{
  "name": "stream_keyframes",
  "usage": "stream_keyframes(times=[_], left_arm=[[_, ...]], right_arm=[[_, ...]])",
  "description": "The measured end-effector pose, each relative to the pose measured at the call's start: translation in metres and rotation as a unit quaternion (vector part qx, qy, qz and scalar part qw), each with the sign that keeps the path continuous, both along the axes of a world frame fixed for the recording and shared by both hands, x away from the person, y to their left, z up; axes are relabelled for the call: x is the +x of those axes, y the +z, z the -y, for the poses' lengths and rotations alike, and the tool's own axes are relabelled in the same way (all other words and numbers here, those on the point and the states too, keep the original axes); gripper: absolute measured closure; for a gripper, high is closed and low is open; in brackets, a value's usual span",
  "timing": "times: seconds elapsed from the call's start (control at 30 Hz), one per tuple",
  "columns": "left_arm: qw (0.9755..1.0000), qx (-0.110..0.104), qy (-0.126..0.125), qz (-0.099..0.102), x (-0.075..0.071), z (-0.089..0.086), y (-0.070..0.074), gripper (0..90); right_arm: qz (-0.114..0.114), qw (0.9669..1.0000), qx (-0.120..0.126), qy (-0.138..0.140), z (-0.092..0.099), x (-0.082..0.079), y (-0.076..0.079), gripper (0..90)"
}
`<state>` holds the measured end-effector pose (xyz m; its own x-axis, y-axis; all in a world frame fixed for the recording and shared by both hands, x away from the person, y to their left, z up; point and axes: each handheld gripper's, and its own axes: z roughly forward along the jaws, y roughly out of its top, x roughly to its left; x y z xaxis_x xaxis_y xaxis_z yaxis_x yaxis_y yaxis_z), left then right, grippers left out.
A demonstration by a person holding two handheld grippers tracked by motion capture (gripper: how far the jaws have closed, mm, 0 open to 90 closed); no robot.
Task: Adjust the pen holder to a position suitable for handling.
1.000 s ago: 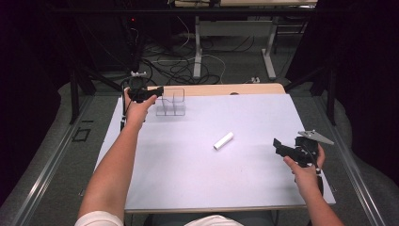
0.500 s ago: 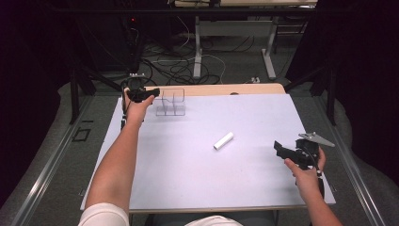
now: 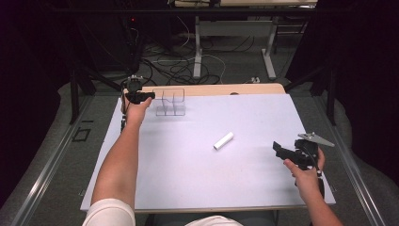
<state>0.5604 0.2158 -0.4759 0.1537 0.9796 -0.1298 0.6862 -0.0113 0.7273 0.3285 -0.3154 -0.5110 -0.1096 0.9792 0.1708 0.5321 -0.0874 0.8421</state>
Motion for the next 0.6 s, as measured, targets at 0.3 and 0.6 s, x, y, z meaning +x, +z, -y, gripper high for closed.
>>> stream_keyframes(times=[0.3,0.6], left_arm=[[0.9998,-0.015,-0.005,-0.008,0.0002,0.0003,-0.0012,67.3],[0.9999,-0.011,-0.006,-0.008,0.0008,0.0063,-0.0018,76.1]], right_arm=[[-0.011,0.9999,0.001,0.0,0.0013,-0.0011,0.0002,13.1],[-0.012,0.9999,0.001,0.0,0.001,-0.0014,0.0003,13.7]])
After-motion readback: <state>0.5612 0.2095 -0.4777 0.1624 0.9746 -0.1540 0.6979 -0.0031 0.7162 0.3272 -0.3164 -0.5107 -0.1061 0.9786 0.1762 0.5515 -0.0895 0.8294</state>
